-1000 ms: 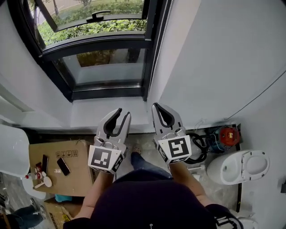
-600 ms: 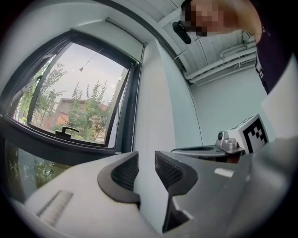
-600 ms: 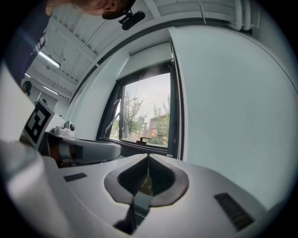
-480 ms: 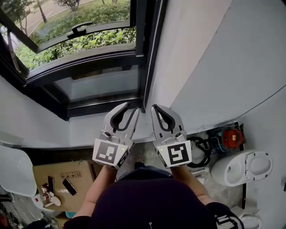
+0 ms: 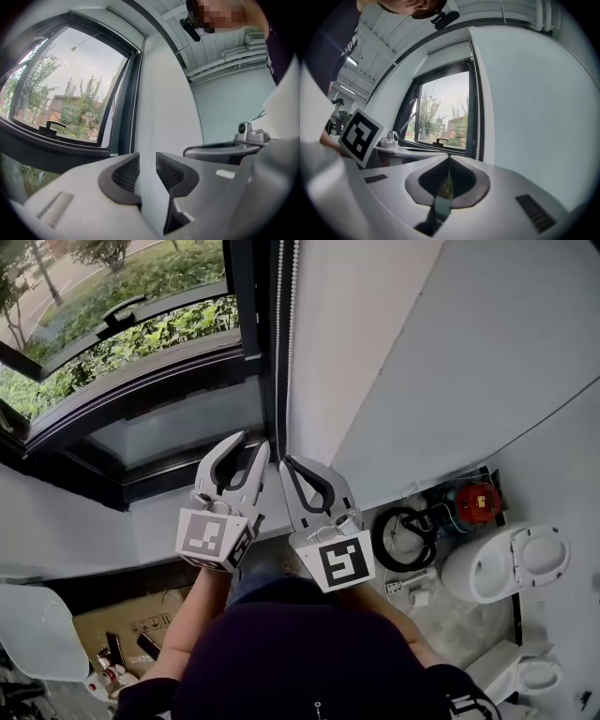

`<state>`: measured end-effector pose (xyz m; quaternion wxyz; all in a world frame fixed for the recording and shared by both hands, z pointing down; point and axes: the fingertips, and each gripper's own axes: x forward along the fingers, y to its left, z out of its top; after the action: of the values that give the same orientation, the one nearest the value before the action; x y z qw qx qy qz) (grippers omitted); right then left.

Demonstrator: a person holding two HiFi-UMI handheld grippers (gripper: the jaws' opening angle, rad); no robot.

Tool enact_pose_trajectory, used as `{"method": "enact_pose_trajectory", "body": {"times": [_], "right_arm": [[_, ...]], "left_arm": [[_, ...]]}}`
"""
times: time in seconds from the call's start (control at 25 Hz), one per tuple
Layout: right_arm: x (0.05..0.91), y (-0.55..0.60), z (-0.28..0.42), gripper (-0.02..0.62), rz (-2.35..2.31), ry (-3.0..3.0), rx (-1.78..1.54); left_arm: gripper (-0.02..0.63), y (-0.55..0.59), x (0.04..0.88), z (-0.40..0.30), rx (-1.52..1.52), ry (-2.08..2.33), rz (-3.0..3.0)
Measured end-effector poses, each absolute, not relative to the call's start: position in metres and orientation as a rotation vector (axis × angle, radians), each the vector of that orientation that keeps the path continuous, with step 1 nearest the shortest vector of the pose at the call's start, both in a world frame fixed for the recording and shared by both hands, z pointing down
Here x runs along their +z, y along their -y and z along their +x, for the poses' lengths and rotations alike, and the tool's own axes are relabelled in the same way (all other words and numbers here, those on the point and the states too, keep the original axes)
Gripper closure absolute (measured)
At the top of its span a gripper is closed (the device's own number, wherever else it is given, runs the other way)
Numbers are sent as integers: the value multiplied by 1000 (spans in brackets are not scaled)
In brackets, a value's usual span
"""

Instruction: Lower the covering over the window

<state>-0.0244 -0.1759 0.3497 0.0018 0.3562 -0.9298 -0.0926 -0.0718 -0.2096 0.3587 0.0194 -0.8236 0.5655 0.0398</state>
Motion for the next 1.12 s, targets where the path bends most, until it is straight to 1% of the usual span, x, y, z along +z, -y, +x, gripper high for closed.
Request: {"method": "enact_pose_trajectory", "body": {"times": [0.28, 0.72, 1.12], "right_arm": [[347, 182, -22, 583, 1228, 2854, -286], [341, 182, -35, 583, 1360, 2720, -288], [345, 203, -45, 583, 1475, 2635, -198]], "left_arm": [[489, 232, 360, -63, 79, -1651, -2627], [492, 260, 355, -78, 23, -1536, -2682], [492, 299, 362, -72, -28, -1473, -2728]]}}
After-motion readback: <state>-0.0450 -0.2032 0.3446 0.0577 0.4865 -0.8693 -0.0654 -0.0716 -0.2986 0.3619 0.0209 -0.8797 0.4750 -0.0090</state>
